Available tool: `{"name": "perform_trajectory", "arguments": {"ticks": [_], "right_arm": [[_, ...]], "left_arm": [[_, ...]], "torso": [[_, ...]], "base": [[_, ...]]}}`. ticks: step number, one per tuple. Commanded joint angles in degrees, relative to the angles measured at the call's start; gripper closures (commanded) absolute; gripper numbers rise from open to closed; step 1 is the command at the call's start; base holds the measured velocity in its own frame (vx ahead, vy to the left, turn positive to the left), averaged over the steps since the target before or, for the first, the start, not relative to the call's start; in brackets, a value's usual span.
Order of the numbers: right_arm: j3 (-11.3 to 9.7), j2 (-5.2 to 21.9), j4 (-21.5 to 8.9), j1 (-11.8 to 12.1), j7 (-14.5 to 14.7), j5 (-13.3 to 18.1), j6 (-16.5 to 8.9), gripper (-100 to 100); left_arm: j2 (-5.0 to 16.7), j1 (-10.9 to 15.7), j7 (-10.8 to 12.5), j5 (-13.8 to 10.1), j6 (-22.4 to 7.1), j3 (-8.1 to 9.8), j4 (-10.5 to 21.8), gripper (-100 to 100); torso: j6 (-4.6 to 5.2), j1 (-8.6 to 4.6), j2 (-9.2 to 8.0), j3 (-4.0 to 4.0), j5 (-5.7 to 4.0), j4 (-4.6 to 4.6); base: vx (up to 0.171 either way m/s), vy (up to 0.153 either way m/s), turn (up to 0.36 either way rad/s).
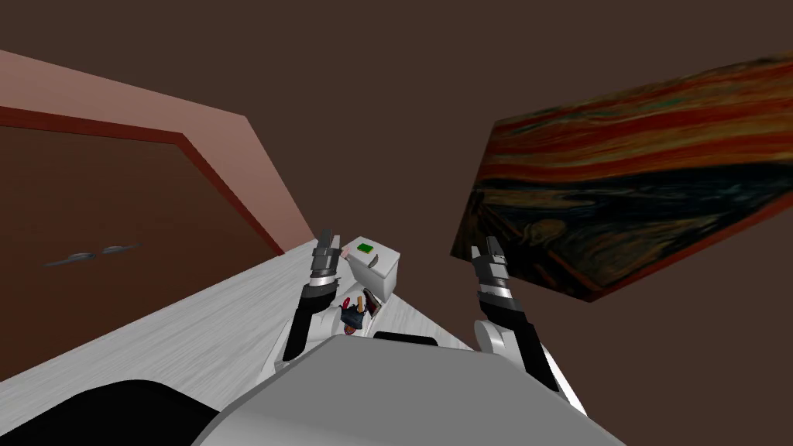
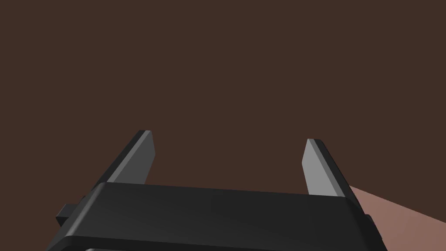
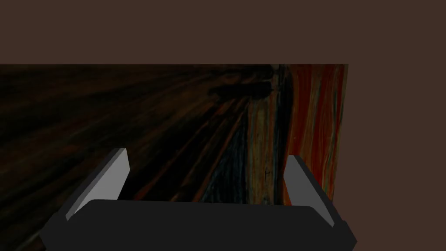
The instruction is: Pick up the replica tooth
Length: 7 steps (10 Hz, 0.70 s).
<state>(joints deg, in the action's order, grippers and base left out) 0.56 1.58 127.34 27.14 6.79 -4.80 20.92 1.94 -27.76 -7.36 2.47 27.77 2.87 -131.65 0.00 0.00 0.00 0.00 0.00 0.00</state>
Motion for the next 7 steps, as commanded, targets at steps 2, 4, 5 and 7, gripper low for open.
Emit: {"name": "perform_trajectory", "arguments": {"ticks": [2,4,5,7], "right_arm": [[0.00,0.00,0.00,-0.01,0.00,0.00,0.00,0],[0.00,0.00,0.00,-0.02,0.00,0.00,0.00,0],[0.00,0.00,0.00,-0.02,0.00,0.00,0.00,0],[0.00,0.00,0.00,-0.02,0.00,0.00,0.00,0]], "left_arm": [[3.22,0.40,-0.25,0.79,-0.95,0.02,1.51,-100],[5.14,1.07,-0.66,2.01,-2.46,-0.01,4.00,-100],[5.79,1.65,-1.01,3.00,-3.72,-0.08,6.09,-100],[6.08,2.30,-1.42,4.05,-5.08,-0.19,8.35,-100]], "torso": [[0.01,0.05,-0.09,-0.04,0.01,-0.01],[0.02,0.10,-0.39,-0.22,0.02,-0.08],[0.02,0.09,-0.45,-0.26,0.03,-0.10],[0.00,0.22,-0.59,-0.34,0.05,-0.13]], "base": [[-0.052,0.011,-0.063],[-0.123,0.020,-0.111],[-0.157,0.028,-0.142],[-0.138,0.044,-0.116]]}}
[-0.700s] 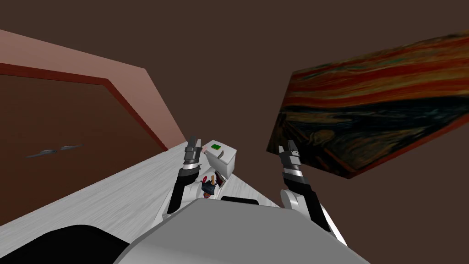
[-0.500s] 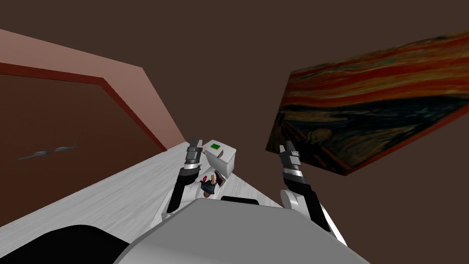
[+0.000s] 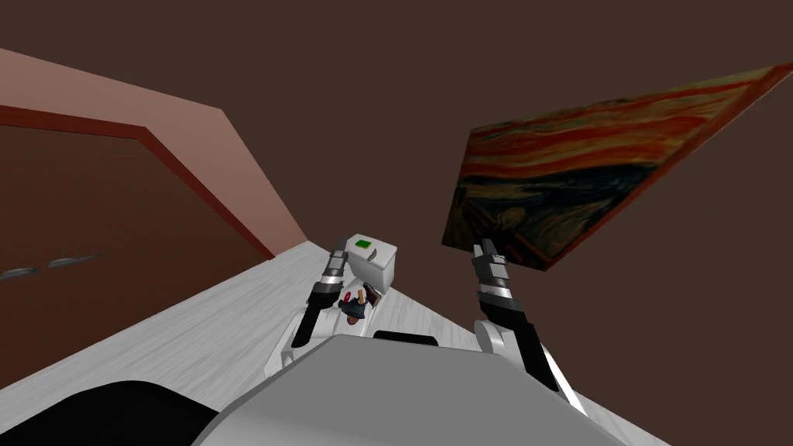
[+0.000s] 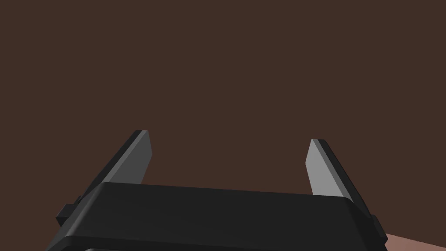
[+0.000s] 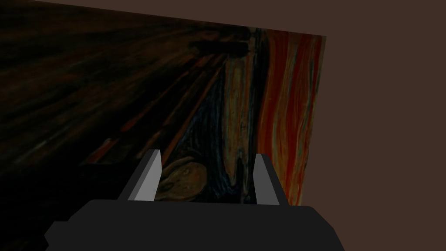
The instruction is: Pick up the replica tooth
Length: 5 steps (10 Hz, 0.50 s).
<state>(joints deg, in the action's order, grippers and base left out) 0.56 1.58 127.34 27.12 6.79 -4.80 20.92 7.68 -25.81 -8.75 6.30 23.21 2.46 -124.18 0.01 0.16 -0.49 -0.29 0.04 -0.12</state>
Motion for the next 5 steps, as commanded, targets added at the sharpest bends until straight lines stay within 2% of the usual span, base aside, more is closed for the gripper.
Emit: {"name": "perform_trajectory", "arguments": {"ticks": [1,5], "right_arm": [[0.00,0.00,0.00,0.00,0.00,0.00,0.00,0],[0.00,0.00,0.00,0.00,0.00,0.00,0.00,0]], "left_arm": [[0.41,0.70,-0.25,0.75,-1.23,0.15,2.05,-100],[0.62,2.13,-1.21,2.78,-4.00,-0.23,6.63,-100]], "torso": [[0.00,0.00,0.00,0.00,0.00,0.00],[0.00,-0.10,0.12,0.07,-0.03,0.03]], "base": [[-0.101,0.011,-0.086],[-0.104,0.007,-0.087]]}}
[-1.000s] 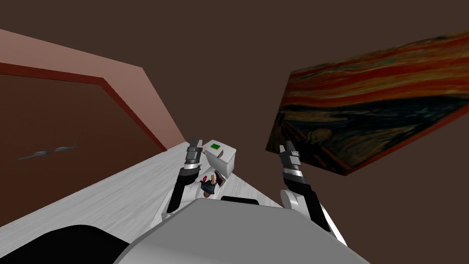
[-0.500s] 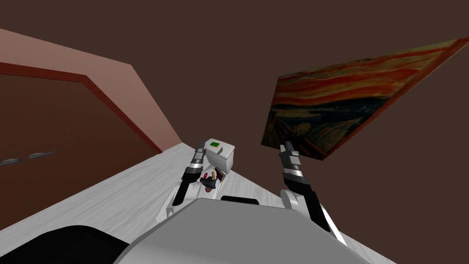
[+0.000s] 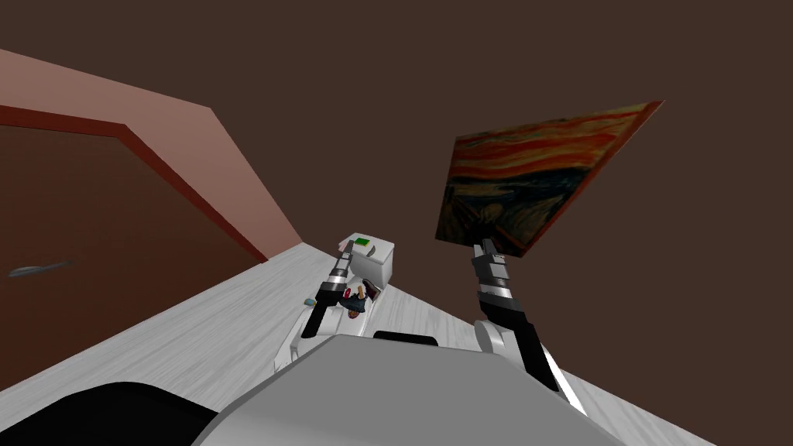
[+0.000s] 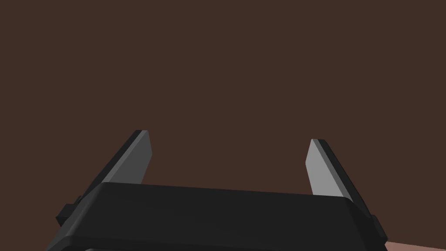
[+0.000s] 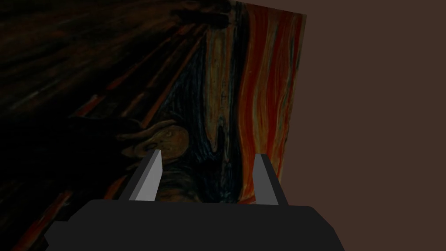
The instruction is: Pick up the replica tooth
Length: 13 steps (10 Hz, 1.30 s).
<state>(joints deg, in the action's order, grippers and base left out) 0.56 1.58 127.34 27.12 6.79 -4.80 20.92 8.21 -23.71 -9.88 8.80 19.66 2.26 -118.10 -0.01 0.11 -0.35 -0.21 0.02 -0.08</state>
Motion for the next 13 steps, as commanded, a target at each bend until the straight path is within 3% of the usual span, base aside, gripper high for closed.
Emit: {"name": "perform_trajectory", "arguments": {"ticks": [1,7,13], "right_arm": [[0.00,0.00,0.00,0.00,0.00,0.00,0.00,0],[0.00,0.00,0.00,0.01,0.00,0.00,0.00,0],[0.01,0.01,0.00,0.03,0.00,0.00,0.00,0]], "left_arm": [[0.14,0.39,-0.33,0.74,-1.11,-0.18,1.64,-100],[1.49,2.30,-1.44,2.89,-4.52,-1.75,7.76,-100],[6.84,4.20,-1.45,4.78,-8.19,-6.25,16.34,-100]], "torso": [[0.00,0.00,0.00,0.00,0.00,0.00],[-0.01,0.03,0.26,0.15,0.01,0.05],[-0.02,0.32,0.70,0.40,0.07,0.15]], "base": [[-0.084,0.025,-0.074],[-0.047,0.014,-0.064],[0.058,0.071,-0.062]]}}
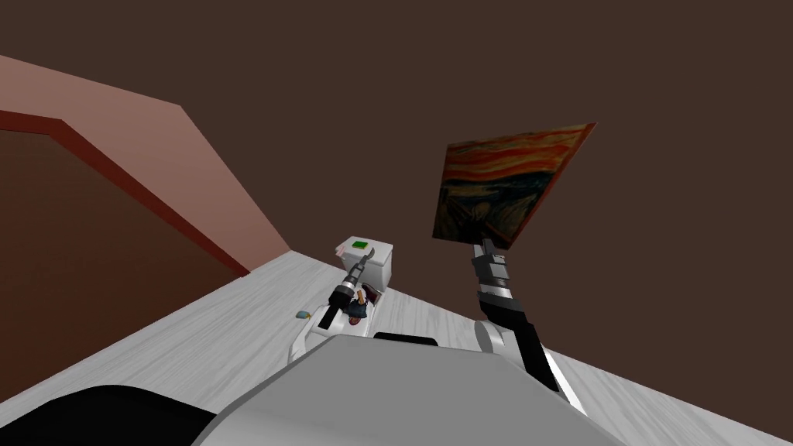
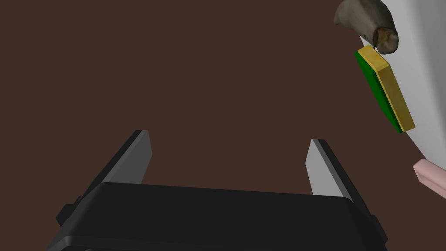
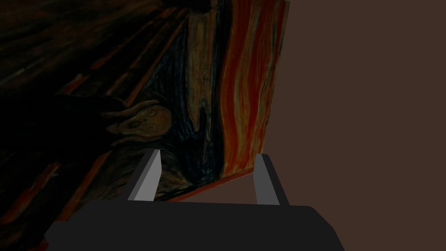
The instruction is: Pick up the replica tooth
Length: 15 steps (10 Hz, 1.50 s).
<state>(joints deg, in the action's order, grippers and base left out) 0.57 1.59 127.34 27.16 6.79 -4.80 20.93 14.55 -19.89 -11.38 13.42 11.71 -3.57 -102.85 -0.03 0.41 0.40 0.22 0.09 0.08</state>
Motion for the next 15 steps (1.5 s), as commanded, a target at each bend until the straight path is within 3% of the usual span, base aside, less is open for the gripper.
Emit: {"name": "perform_trajectory", "arguments": {"ticks": [1,7,9,10,11,12,15], "right_arm": [[0.00,0.00,0.00,0.00,0.00,0.00,0.00,0],[0.00,0.00,0.00,0.00,0.00,0.00,0.00,0],[0.00,0.00,0.00,0.00,0.00,0.00,0.00,0],[-0.01,-0.01,0.00,-0.01,0.00,0.00,0.00,0],[-0.01,-0.01,0.00,-0.01,0.00,0.00,0.00,0],[-0.02,-0.01,0.00,-0.03,0.00,0.00,0.00,0],[-0.02,-0.02,0.00,-0.03,0.00,0.00,0.00,0]], "left_arm": [[1.39,0.58,0.14,0.39,-0.66,-1.08,2.20,-100],[7.77,2.11,0.96,1.94,-3.30,-5.73,9.43,-100],[7.85,2.45,1.02,1.92,-3.37,-5.78,9.72,-100],[7.89,2.53,1.03,1.94,-3.38,-5.83,9.91,0],[8.60,4.37,1.66,1.20,-2.93,-3.74,12.75,-100],[8.60,4.37,1.66,1.20,-2.93,-3.74,12.96,-100],[9.66,7.15,2.60,0.09,-2.26,-0.63,17.58,-100]], "torso": [[0.00,0.00,0.00,0.00,0.00,0.00],[0.00,-0.12,0.05,0.03,-0.02,0.02],[0.00,-0.19,0.01,0.01,-0.04,0.01],[-0.01,-0.33,-0.20,-0.10,-0.07,-0.03],[0.00,-0.36,-0.29,-0.16,-0.08,-0.06],[0.05,-0.42,-0.52,-0.28,-0.09,-0.10],[0.03,-0.54,-0.61,-0.35,-0.12,-0.13]], "base": [[0.096,0.061,-0.035],[0.104,0.065,-0.058],[0.053,0.022,-0.026],[0.000,0.000,0.000],[-0.063,-0.017,-0.313],[-0.078,-0.024,-0.143],[-0.074,-0.045,-0.175]]}}
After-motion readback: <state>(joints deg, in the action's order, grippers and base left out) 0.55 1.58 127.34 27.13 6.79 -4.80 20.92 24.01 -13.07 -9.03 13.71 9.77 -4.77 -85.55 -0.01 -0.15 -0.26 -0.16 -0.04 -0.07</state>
